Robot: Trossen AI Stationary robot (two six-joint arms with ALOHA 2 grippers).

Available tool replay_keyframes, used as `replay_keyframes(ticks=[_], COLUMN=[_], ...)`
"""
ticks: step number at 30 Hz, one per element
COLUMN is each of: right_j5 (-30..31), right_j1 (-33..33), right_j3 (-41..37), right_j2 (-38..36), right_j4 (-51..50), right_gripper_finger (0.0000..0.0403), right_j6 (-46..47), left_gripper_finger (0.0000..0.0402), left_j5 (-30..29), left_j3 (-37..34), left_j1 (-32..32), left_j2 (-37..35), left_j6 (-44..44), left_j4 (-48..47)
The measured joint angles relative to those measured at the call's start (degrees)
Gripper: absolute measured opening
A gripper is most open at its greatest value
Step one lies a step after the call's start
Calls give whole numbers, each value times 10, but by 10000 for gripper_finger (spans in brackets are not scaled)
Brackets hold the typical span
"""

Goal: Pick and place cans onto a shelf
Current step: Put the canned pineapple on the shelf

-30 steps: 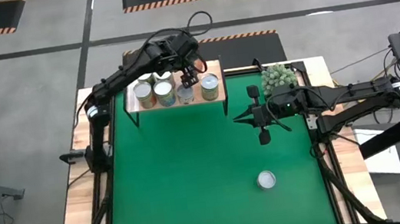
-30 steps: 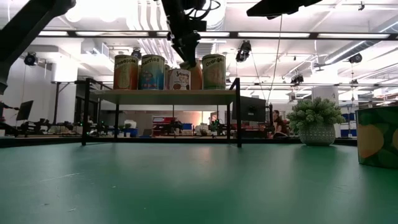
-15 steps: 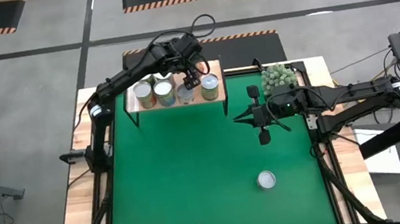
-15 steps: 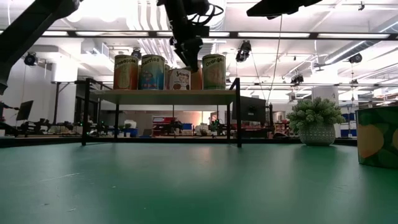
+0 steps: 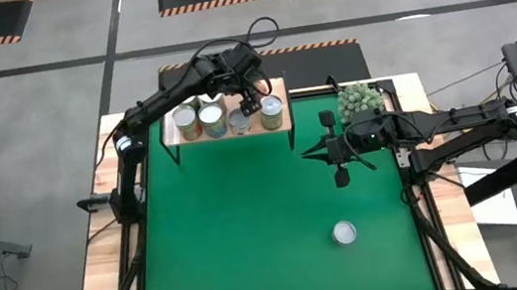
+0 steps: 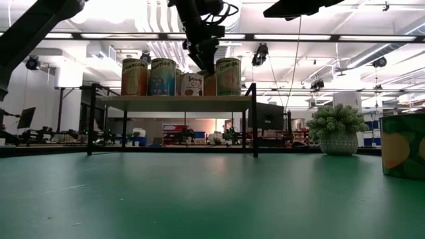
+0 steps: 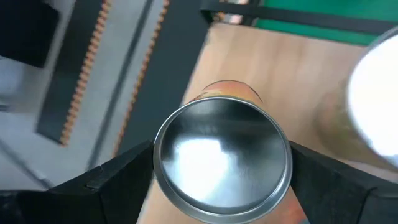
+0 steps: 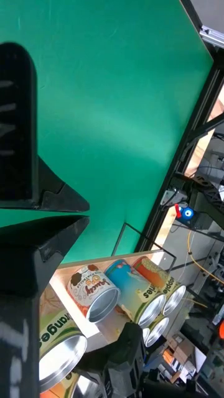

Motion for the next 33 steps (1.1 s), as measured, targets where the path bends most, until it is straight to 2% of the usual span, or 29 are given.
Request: replay_keyframes(ticks=[4, 33], right_j5=[0, 0], right_j1=[0, 0], right_j3=[0, 0], right_j2=[0, 0], right_j4=[0, 0], right_gripper_finger=[9, 9], right_j6=[0, 0], left_gripper_finger=[327, 327], left_j5=[17, 17], left_j3=[0, 0], left_j1=[0, 0], left_j2=[0, 0], left_j6=[-4, -4], left_j4=[0, -2])
